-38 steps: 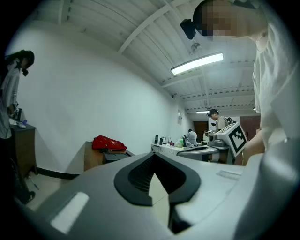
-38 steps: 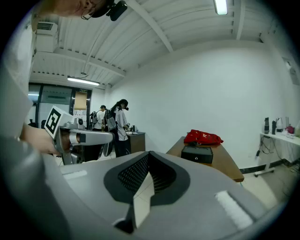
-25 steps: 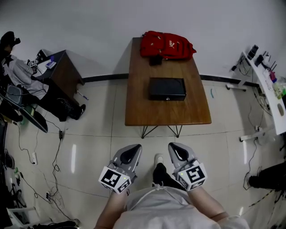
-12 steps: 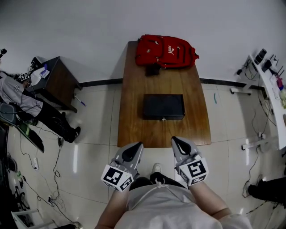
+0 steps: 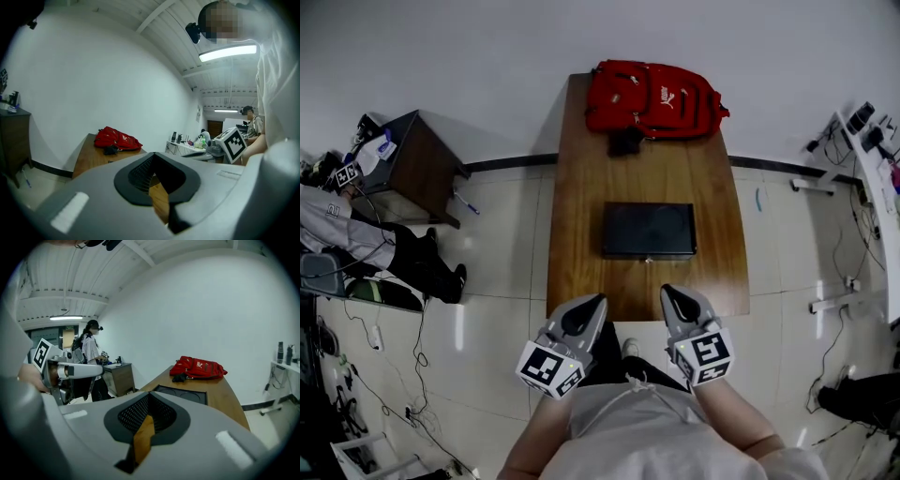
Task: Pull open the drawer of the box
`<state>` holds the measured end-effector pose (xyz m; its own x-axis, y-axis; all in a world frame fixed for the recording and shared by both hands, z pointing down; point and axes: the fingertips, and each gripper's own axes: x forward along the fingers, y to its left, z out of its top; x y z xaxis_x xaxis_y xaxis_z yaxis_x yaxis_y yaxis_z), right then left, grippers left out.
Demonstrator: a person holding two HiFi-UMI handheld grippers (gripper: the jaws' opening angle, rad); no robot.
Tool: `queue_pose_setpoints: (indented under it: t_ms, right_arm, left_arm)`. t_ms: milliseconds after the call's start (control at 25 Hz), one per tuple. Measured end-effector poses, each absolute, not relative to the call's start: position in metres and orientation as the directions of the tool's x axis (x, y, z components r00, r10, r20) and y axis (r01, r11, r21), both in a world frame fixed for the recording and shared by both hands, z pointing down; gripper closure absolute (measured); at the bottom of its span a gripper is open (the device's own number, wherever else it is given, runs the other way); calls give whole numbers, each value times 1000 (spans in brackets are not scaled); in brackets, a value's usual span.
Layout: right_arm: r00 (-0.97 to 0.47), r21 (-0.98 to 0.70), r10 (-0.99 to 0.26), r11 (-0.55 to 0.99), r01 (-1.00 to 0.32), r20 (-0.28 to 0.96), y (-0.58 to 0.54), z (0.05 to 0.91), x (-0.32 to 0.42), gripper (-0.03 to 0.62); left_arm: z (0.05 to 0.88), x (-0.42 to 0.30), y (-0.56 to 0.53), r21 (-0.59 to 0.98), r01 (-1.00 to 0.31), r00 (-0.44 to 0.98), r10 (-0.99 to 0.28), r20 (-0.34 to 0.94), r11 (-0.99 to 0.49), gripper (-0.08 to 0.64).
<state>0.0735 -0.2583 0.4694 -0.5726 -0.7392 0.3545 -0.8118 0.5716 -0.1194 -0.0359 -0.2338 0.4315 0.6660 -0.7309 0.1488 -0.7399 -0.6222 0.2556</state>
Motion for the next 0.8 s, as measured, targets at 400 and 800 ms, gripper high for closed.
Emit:
queue_pose_setpoints:
  t_ms: [400, 800]
  right_arm:
    - [-501, -105, -700, 527, -843, 509, -304, 535, 67, 584]
    - [-429, -110, -655, 469, -876, 622, -337, 613, 60, 543]
  left_arm:
    - [463, -42, -299, 287, -716, 695, -690, 204, -636, 554]
    - [513, -49, -323, 343, -707, 704, -661, 259, -619, 554]
